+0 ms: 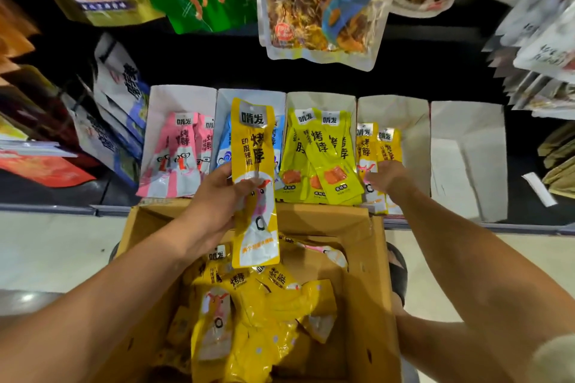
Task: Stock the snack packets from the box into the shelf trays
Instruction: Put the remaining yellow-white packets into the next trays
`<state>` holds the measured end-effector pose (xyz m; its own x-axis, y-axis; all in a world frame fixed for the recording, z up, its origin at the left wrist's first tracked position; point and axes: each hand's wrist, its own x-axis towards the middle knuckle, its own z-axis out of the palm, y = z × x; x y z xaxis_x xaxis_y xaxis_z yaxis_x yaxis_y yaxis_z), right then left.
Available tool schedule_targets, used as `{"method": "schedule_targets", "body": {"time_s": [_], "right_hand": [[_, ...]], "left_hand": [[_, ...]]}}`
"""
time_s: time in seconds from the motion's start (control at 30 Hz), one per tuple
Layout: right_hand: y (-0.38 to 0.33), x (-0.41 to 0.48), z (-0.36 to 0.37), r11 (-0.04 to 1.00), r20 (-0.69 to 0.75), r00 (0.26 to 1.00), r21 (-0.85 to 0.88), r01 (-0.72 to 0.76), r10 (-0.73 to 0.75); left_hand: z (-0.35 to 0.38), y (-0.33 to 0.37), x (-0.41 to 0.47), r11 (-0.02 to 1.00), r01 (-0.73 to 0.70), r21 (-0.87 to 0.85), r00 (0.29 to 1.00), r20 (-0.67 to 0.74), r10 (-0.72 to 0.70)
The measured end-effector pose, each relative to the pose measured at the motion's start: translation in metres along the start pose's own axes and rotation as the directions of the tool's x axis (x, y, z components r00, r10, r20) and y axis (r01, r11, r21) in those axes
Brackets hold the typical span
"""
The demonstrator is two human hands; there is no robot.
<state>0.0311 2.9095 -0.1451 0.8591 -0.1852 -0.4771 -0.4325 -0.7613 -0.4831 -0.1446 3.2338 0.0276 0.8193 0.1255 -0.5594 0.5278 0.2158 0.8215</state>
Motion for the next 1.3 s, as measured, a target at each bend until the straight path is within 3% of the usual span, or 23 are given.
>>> {"method": "schedule_targets", "body": {"time_s": [0.33, 0.6, 0.8, 0.93, 1.1, 1.2, 1.3], "right_hand": [[-0.008, -0.022, -0.026, 0.975, 0.051, 0.998, 0.222, 0.013, -0.025], [-0.075, -0.116, -0.079, 0.934, 0.042, 0.963, 0.258, 0.248, -0.267], [-0.12, -0.232, -0.054, 0.88, 0.117, 0.877, 0.163, 0.445, -0.465], [-0.13, -0.286, -0.028, 0.843, 0.11, 0.839, -0.022, 0.538, -0.533], [-0.131, -0.301, -0.015, 0.82, -0.045, 0.843, -0.264, 0.508, -0.536], [-0.129, -0.297, -0.013, 0.823, -0.069, 0.846, -0.283, 0.492, -0.529], [-0.124, -0.285, -0.019, 0.837, -0.081, 0.854, -0.268, 0.477, -0.513]], "left_hand": [[0.004, 0.004, -0.006, 0.999, -0.024, 0.021, 0.999, -0.024, 0.024], [0.012, 0.019, -0.028, 0.998, -0.054, 0.012, 0.994, 0.099, 0.053], [0.02, 0.021, -0.034, 0.999, -0.024, -0.036, 0.999, 0.021, 0.024], [0.023, 0.018, -0.032, 1.0, -0.001, -0.021, 0.999, 0.036, 0.002], [0.028, 0.016, -0.033, 0.997, -0.073, 0.018, 0.996, 0.047, 0.072], [0.029, 0.013, -0.031, 0.994, -0.1, 0.044, 0.993, 0.071, 0.096], [0.027, 0.01, -0.027, 0.973, -0.143, 0.18, 0.987, 0.097, 0.128]]}}
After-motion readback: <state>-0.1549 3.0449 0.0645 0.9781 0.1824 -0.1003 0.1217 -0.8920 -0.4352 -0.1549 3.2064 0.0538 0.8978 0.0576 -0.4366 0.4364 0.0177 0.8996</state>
